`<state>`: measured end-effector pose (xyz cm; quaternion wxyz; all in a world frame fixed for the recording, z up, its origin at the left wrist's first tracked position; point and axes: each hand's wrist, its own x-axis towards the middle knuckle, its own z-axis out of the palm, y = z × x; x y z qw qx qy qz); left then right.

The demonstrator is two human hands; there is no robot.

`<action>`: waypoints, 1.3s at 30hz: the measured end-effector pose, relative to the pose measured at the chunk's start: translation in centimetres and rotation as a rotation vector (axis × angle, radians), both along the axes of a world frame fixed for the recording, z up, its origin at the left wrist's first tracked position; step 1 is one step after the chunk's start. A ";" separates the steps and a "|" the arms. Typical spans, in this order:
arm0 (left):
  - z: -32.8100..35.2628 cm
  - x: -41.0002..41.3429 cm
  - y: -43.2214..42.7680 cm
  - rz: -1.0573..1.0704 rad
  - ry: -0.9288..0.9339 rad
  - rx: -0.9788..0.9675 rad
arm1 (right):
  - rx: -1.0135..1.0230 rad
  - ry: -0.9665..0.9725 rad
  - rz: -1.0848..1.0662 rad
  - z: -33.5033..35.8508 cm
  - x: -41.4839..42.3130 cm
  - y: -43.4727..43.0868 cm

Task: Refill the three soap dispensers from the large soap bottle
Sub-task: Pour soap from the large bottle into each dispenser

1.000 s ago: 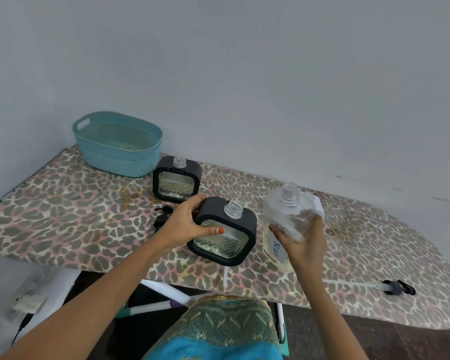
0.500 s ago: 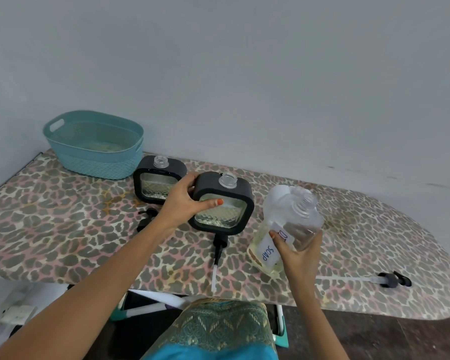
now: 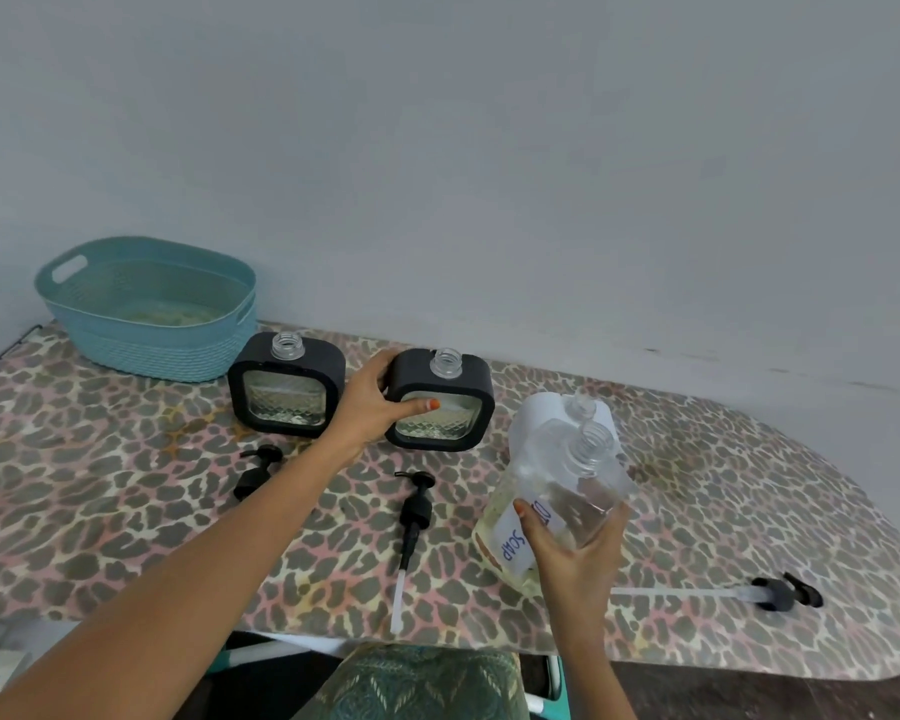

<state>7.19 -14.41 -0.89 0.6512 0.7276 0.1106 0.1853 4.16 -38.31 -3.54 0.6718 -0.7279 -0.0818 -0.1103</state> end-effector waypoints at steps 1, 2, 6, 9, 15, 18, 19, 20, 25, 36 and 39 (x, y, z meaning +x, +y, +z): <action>-0.2 0.1 0.0 -0.007 0.007 0.000 | 0.003 -0.009 0.004 0.0 0.0 0.0; -0.5 0.3 0.1 -0.015 0.015 -0.003 | 0.001 -0.014 0.005 -0.1 0.1 0.0; -1.3 0.6 0.5 -0.044 0.056 -0.013 | 0.034 0.011 0.006 -0.6 0.3 -0.1; -1.8 0.7 0.7 -0.044 0.081 -0.039 | 0.033 0.008 0.005 -0.7 0.3 0.0; -2.0 0.8 1.2 -0.073 0.136 -0.052 | 0.032 0.006 -0.014 -0.6 0.2 0.1; -2.3 0.9 1.7 -0.107 0.161 -0.098 | 0.039 0.005 -0.021 -0.8 0.3 0.2; -2.4 0.8 1.7 -0.119 0.169 -0.121 | 0.033 -0.001 -0.025 -0.8 0.3 0.2; -2.5 0.7 1.6 -0.126 0.175 -0.145 | 0.023 -0.008 -0.025 -0.8 0.3 0.2; -2.3 0.5 1.3 -0.135 0.173 -0.170 | 0.008 -0.026 -0.021 -0.5 0.4 0.3; 1.5 0.0 0.5 -0.124 0.161 0.125 | -0.033 -0.015 -0.012 -0.7 0.4 0.1; 3.2 0.1 -0.7 -0.131 0.064 0.124 | -0.061 -0.035 -0.021 -0.8 0.3 0.1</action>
